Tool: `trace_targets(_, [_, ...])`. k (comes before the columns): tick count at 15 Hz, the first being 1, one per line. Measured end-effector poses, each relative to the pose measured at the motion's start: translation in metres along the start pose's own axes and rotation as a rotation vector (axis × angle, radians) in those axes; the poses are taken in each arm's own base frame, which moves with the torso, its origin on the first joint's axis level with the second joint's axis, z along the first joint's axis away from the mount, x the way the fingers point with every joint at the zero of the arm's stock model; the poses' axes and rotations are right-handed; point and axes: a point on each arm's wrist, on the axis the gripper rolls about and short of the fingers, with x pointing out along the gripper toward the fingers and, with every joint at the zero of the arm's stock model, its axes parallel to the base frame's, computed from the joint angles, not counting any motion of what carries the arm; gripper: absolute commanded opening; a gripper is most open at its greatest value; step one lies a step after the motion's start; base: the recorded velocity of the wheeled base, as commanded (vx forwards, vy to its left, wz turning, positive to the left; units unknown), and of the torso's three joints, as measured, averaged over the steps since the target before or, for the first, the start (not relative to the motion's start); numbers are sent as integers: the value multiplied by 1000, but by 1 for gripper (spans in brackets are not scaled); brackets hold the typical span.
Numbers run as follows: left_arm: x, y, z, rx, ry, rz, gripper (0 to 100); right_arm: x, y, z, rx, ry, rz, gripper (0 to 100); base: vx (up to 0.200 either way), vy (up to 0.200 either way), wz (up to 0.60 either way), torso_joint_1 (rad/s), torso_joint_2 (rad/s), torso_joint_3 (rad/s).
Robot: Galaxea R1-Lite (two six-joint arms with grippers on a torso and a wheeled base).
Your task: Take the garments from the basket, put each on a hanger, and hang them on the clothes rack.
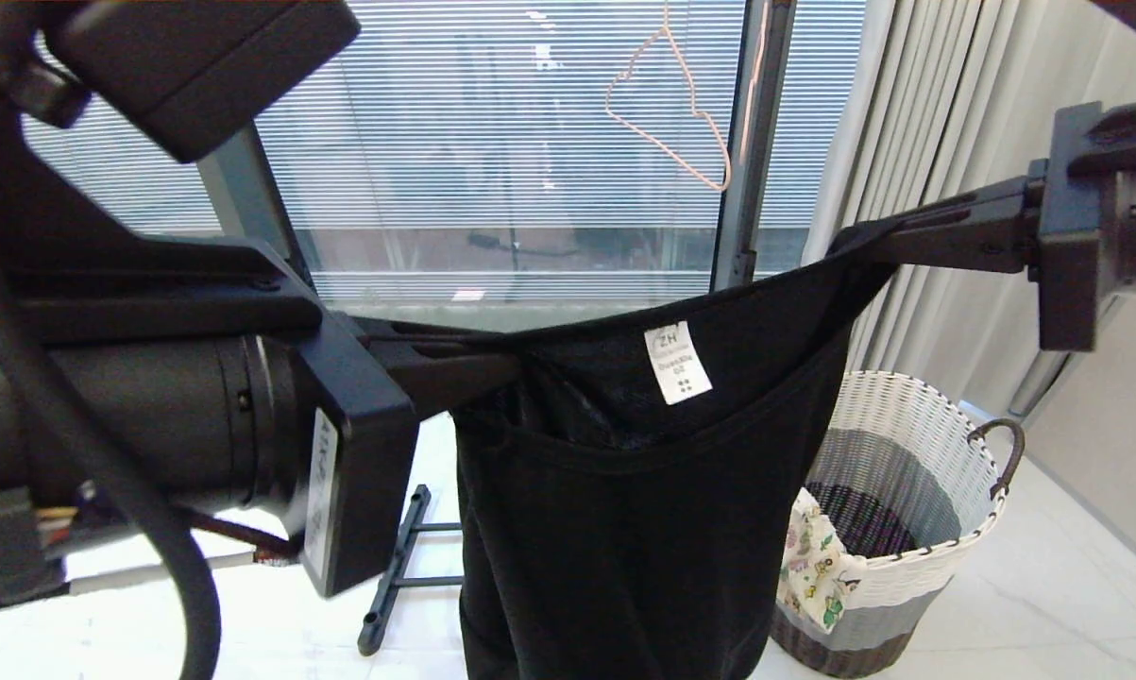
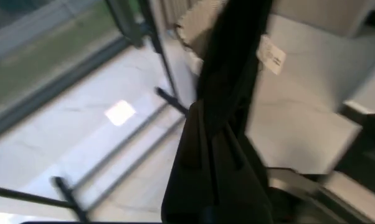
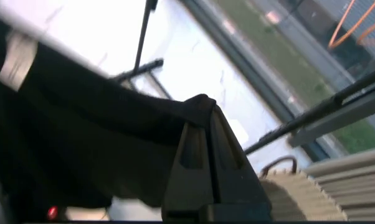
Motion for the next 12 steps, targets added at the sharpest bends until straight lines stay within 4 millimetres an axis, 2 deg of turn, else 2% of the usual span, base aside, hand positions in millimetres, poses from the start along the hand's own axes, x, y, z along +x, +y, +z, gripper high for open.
trace_targets(2, [1,12,4,31,-42,58,0,-12,2,0,-2,-3,2,0,0,0,0,0,0,0])
trace_targets(5, [0,15,4,26,-46,74,0,-19,3,1,-7,-17,-1,0,0,0,0,0,0,0])
trace_targets(6, [0,15,4,26,-46,75,0,-20,3,1,-8,-18,-1,100,0,0,0,0,0,0])
trace_targets(8, [0,16,4,24,-45,79,0,-23,4,0,-8,-17,-1,100,0,0,0,0,0,0])
trace_targets(12, [5,20,-6,21,0,110,0,-35,13,-19,-4,19,16,100,0,0,0,0,0,0])
